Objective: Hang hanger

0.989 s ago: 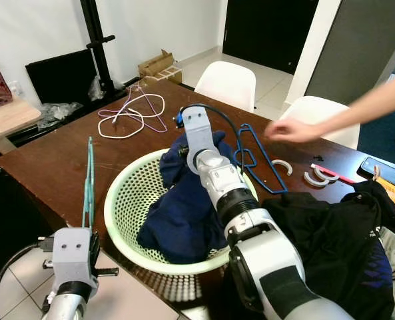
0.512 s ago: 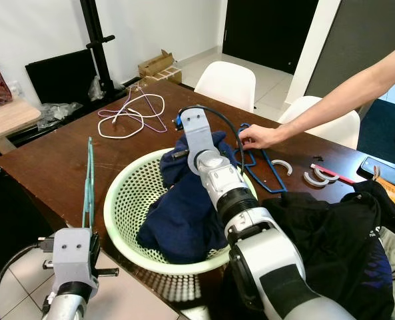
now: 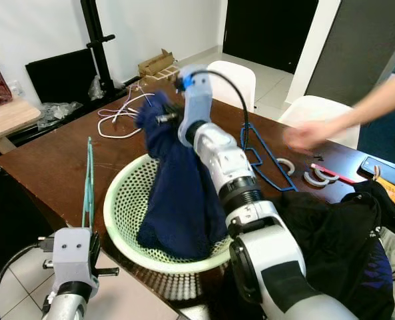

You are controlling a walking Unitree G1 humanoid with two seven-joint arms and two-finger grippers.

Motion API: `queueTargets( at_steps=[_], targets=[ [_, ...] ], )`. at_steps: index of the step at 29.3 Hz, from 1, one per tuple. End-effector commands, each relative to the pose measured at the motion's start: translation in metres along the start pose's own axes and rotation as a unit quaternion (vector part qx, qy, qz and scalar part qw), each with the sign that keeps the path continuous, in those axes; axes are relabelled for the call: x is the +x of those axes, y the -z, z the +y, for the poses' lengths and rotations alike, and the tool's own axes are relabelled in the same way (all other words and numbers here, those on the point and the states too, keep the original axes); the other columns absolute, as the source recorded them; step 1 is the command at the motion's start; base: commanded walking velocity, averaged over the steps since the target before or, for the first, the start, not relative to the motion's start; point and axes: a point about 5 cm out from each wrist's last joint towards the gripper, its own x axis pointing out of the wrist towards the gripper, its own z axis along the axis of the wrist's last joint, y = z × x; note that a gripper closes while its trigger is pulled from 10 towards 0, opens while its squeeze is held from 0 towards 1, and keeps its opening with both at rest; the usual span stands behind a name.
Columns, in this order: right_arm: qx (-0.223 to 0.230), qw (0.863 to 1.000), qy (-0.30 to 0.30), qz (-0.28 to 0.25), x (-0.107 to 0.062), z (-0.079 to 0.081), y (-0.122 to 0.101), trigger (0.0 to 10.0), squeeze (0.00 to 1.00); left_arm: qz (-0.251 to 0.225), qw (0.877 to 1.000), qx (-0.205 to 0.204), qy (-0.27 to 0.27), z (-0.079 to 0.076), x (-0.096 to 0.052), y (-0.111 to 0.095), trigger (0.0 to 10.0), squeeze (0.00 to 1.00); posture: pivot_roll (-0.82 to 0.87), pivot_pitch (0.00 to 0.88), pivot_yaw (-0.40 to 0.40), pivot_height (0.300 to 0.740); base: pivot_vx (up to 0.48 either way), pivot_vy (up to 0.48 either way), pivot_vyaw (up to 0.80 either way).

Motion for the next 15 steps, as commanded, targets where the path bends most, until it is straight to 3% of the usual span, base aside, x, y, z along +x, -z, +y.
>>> queueTargets(
  at_steps=[1,4,6,8,9,11,12,15],
  targets=[
    [0.026,0.986,-0.09,-0.14,-0.009,0.015,-0.082,0.0,0.0,0.026,1.0,-0.012,0.008,-0.007,-0.001,0.01,10.0,0.0,0.16,0.0,-0.103,0.74,0.0,0.0,0.0],
    [0.031,0.984,-0.091,-0.152,-0.01,0.013,-0.09,0.0,0.0,0.026,1.0,-0.012,0.008,-0.007,0.0,0.01,10.0,0.0,0.16,0.0,-0.103,0.74,0.0,0.0,0.0],
    [0.04,0.978,-0.087,-0.186,-0.016,0.008,-0.11,0.0,0.0,0.025,1.0,-0.012,0.008,-0.007,0.001,0.01,10.0,0.0,0.17,0.0,-0.108,0.74,0.0,0.0,0.0],
    [0.04,0.978,-0.087,-0.186,-0.016,0.008,-0.11,0.0,0.0,0.025,1.0,-0.012,0.008,-0.007,0.001,0.01,10.0,0.0,0.17,0.0,-0.108,0.74,0.0,0.0,0.0],
    [0.05,0.973,-0.09,-0.209,-0.02,0.007,-0.123,0.0,0.0,0.025,1.0,-0.012,0.007,-0.007,0.001,0.01,10.0,0.0,0.17,0.0,-0.108,0.74,0.0,0.0,0.0],
    [0.05,0.973,-0.09,-0.209,-0.02,0.007,-0.123,0.0,0.0,0.025,1.0,-0.012,0.007,-0.007,0.001,0.01,10.0,0.0,0.17,0.0,-0.108,0.74,0.0,0.0,0.0],
    [0.056,0.966,-0.098,-0.232,-0.024,0.009,-0.137,0.0,0.0,0.025,1.0,-0.012,0.006,-0.007,0.001,0.01,10.0,0.0,0.17,0.0,-0.109,0.74,0.0,0.0,0.0],
    [0.055,0.962,-0.116,-0.243,-0.027,0.014,-0.147,0.0,0.0,0.025,1.0,-0.012,0.006,-0.007,0.002,0.011,10.0,0.0,0.17,0.0,-0.11,0.74,0.0,0.0,0.0]
  ],
)
